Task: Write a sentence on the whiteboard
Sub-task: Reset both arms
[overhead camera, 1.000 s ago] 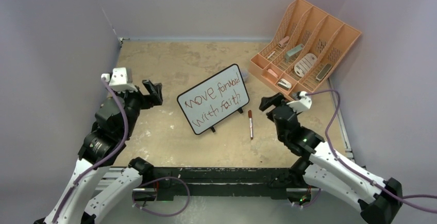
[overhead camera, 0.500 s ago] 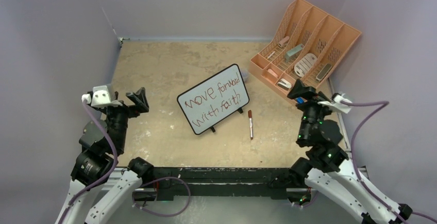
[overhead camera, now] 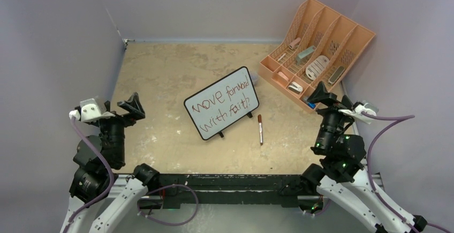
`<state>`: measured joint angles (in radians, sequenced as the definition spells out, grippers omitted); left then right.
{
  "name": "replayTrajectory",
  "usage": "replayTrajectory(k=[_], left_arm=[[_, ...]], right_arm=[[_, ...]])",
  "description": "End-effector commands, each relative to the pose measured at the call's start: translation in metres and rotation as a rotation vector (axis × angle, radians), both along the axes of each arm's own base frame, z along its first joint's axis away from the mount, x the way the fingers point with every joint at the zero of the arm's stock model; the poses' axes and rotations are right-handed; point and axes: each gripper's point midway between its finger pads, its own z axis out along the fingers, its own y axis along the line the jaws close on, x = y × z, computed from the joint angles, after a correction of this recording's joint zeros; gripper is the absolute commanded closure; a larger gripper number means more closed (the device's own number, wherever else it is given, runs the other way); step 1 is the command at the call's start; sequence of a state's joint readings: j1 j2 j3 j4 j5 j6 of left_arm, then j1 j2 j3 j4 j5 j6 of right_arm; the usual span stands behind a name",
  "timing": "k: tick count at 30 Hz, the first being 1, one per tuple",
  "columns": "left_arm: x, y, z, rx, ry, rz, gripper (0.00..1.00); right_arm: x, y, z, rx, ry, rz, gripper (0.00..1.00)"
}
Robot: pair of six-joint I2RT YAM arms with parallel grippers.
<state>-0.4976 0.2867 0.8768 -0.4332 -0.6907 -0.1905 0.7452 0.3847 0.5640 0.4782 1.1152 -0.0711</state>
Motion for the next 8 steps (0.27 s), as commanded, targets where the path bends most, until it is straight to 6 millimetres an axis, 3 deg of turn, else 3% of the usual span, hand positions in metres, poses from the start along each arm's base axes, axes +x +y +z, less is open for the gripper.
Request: replayTrajectory(k=[1, 8], left_arm=[[-0.0078, 0.0089, 0.0181, -0.051, -0.055, 0.031, 0.09], [-0.0074, 0.0061, 0.0160, -0.064, -0.044, 0.016, 0.08]], right_arm=[[-0.0045, -0.0065, 0.0092, 0.028, -0.039, -0.019, 0.01], [-0.0032, -0.0053, 0.0077, 0.032, -0.034, -0.018, 0.01]])
